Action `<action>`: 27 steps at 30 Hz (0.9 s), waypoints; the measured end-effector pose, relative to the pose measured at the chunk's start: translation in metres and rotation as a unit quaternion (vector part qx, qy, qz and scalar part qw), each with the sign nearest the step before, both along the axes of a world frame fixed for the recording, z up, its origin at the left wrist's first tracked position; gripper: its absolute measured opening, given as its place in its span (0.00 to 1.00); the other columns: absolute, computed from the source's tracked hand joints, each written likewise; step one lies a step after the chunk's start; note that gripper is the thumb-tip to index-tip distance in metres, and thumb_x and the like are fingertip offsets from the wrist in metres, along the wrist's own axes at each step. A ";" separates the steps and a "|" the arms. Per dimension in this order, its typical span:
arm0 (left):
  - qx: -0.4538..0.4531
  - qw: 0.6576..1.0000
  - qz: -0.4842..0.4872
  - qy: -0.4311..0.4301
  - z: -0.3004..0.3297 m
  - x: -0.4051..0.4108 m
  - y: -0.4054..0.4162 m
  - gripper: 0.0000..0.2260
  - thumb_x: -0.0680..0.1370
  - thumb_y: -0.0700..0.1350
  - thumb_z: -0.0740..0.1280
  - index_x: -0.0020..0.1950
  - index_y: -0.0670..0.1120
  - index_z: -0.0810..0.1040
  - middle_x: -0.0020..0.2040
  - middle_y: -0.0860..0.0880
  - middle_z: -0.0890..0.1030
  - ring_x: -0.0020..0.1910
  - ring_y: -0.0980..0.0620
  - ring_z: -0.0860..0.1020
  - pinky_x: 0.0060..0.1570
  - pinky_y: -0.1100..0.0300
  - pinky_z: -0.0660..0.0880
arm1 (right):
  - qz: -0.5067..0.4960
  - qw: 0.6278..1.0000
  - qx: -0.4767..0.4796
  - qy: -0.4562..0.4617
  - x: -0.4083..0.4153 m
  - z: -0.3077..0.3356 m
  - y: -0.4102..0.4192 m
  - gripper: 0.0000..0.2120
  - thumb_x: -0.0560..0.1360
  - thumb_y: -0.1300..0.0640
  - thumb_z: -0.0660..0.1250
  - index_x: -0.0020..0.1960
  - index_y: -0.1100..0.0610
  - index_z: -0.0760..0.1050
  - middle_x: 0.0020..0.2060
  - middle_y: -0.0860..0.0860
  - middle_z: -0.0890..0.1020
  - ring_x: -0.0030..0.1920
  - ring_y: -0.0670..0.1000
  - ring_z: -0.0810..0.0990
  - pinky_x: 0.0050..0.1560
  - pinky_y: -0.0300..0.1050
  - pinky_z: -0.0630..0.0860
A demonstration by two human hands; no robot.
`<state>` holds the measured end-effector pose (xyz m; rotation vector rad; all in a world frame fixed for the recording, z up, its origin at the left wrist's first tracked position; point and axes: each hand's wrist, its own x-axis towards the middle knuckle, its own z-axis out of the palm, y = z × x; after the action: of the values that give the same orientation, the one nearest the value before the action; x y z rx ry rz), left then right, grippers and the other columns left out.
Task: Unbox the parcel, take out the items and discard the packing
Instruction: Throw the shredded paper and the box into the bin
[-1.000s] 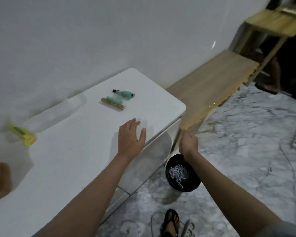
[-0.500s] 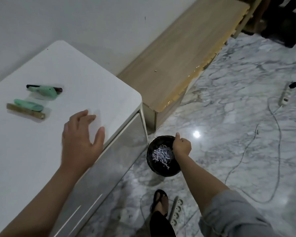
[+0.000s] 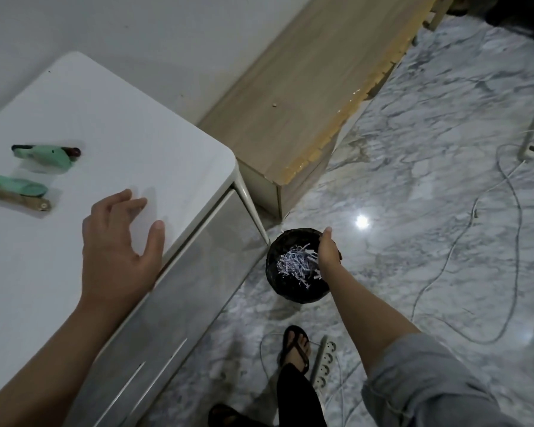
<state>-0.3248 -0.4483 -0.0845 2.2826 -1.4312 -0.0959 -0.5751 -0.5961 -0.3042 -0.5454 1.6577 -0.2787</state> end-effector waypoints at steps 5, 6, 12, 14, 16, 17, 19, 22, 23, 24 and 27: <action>-0.007 1.000 -0.001 -0.005 -0.001 -0.001 0.001 0.22 0.75 0.54 0.59 0.60 0.39 0.74 0.63 0.40 0.73 0.65 0.45 0.69 0.63 0.72 0.52 | -0.087 0.990 0.039 -0.108 -0.007 -0.002 -0.002 0.40 0.74 0.29 0.44 0.77 0.53 0.50 0.76 0.57 0.59 0.73 0.59 0.62 0.74 0.61 0.57; -0.009 1.000 -0.001 -0.005 -0.002 0.000 0.001 0.22 0.75 0.54 0.59 0.60 0.39 0.74 0.63 0.40 0.73 0.65 0.45 0.69 0.63 0.73 0.52 | -0.092 0.989 0.037 -0.110 -0.007 -0.003 -0.003 0.39 0.75 0.30 0.45 0.77 0.53 0.49 0.76 0.56 0.57 0.74 0.60 0.61 0.74 0.61 0.57; -0.019 1.000 0.001 -0.007 -0.005 0.002 0.001 0.22 0.75 0.55 0.59 0.60 0.40 0.73 0.63 0.40 0.73 0.64 0.43 0.69 0.61 0.70 0.55 | -0.013 0.999 -0.027 -0.036 -0.010 0.007 -0.002 0.19 0.81 0.56 0.56 0.70 0.62 0.67 0.64 0.61 0.74 0.57 0.63 0.78 0.53 0.54 0.76; -0.023 1.000 0.002 -0.006 -0.006 0.002 0.001 0.22 0.74 0.55 0.59 0.60 0.40 0.73 0.63 0.40 0.73 0.64 0.43 0.69 0.61 0.72 0.54 | 0.001 0.999 -0.047 0.005 -0.012 0.010 0.002 0.19 0.80 0.62 0.58 0.70 0.63 0.67 0.63 0.63 0.75 0.64 0.65 0.73 0.63 0.55 0.72; -0.027 1.000 0.001 -0.006 -0.007 0.002 0.000 0.22 0.74 0.55 0.59 0.61 0.40 0.73 0.64 0.41 0.73 0.64 0.44 0.69 0.61 0.70 0.54 | 0.007 0.998 -0.061 0.017 -0.013 0.018 0.006 0.19 0.80 0.62 0.59 0.70 0.62 0.67 0.61 0.63 0.77 0.64 0.65 0.73 0.63 0.56 0.72; -0.029 1.000 0.001 -0.007 -0.007 0.003 0.000 0.23 0.74 0.55 0.59 0.61 0.41 0.73 0.64 0.41 0.73 0.64 0.44 0.69 0.61 0.68 0.55 | 0.013 0.997 -0.068 0.016 -0.012 0.022 0.008 0.19 0.79 0.63 0.59 0.70 0.61 0.67 0.60 0.62 0.77 0.63 0.65 0.74 0.62 0.55 0.73; -0.035 0.999 0.001 -0.009 -0.007 0.003 0.000 0.22 0.74 0.55 0.59 0.61 0.41 0.73 0.64 0.41 0.72 0.64 0.44 0.69 0.62 0.63 0.58 | 0.031 0.995 -0.090 0.016 -0.011 0.031 0.014 0.19 0.79 0.64 0.59 0.69 0.60 0.68 0.58 0.62 0.77 0.57 0.63 0.78 0.55 0.54 0.76; -0.039 0.999 0.009 -0.001 -0.009 0.003 0.000 0.22 0.73 0.54 0.60 0.61 0.42 0.73 0.64 0.42 0.72 0.63 0.42 0.70 0.63 0.52 0.64 | 0.015 0.989 -0.143 0.039 -0.011 0.044 0.022 0.15 0.76 0.67 0.62 0.61 0.60 0.76 0.43 0.56 0.80 0.36 0.51 0.80 0.39 0.44 0.79; -0.038 0.999 0.011 0.005 -0.010 0.003 0.000 0.22 0.73 0.55 0.61 0.61 0.42 0.74 0.64 0.42 0.72 0.62 0.42 0.70 0.62 0.50 0.65 | -0.014 0.988 -0.151 0.035 -0.011 0.051 0.023 0.11 0.76 0.67 0.64 0.57 0.62 0.77 0.39 0.55 0.81 0.34 0.50 0.80 0.39 0.44 0.80; -0.038 0.999 0.010 0.016 -0.010 0.003 0.000 0.23 0.72 0.56 0.61 0.60 0.43 0.74 0.64 0.43 0.73 0.62 0.42 0.71 0.62 0.51 0.65 | -0.047 0.986 -0.155 0.023 -0.010 0.060 0.024 0.08 0.75 0.66 0.65 0.54 0.63 0.78 0.36 0.56 0.81 0.31 0.51 0.81 0.38 0.45 0.81; -0.060 0.992 0.015 0.107 -0.005 0.002 0.001 0.23 0.71 0.56 0.66 0.59 0.42 0.76 0.62 0.45 0.74 0.61 0.46 0.74 0.63 0.56 0.65 | -0.059 0.972 -0.220 0.060 -0.005 0.093 0.034 0.10 0.75 0.54 0.68 0.43 0.62 0.77 0.32 0.57 0.80 0.26 0.51 0.78 0.28 0.42 0.74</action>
<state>-0.3226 -0.4474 -0.0890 2.1248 -1.2573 -0.2309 -0.5803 -0.5619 -0.2115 -0.8076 1.7565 -0.7240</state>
